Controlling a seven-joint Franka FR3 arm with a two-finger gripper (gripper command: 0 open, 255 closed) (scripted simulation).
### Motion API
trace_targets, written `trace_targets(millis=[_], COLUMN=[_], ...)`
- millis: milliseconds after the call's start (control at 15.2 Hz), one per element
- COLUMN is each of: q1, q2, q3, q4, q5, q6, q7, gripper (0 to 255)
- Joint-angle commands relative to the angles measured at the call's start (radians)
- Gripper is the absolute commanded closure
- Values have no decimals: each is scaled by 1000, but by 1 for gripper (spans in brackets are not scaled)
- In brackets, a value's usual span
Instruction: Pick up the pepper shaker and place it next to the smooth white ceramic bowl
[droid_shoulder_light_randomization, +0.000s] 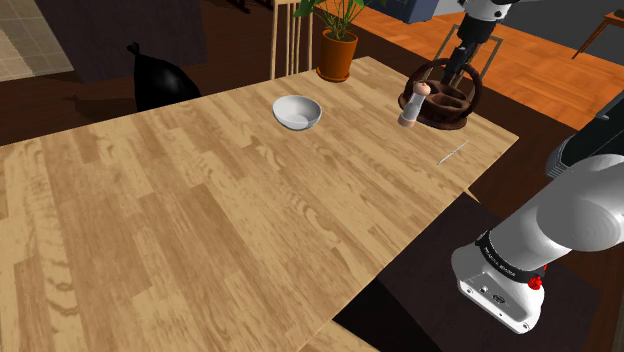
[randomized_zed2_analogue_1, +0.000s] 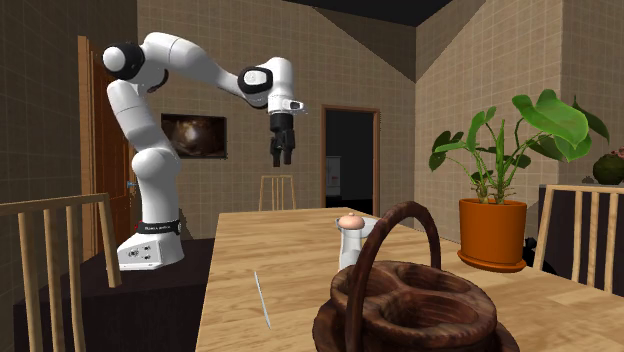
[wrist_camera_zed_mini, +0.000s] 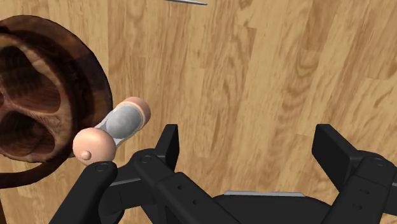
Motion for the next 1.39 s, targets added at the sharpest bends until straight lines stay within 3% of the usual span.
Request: trace_targets(millis=[0,330,660,1188,1320], q1=[-1,-7,-34,-157,-168], q2=[73,264,473,820,843], q3=[-37,-116,-167,-158,-153], q4=[41,156,305,627,640], q5=[10,70,177,358,367], q6=[35,105,144,120,128], q7=[-49,-182,-328,-526,-534], gripper=[0,0,0,0,0])
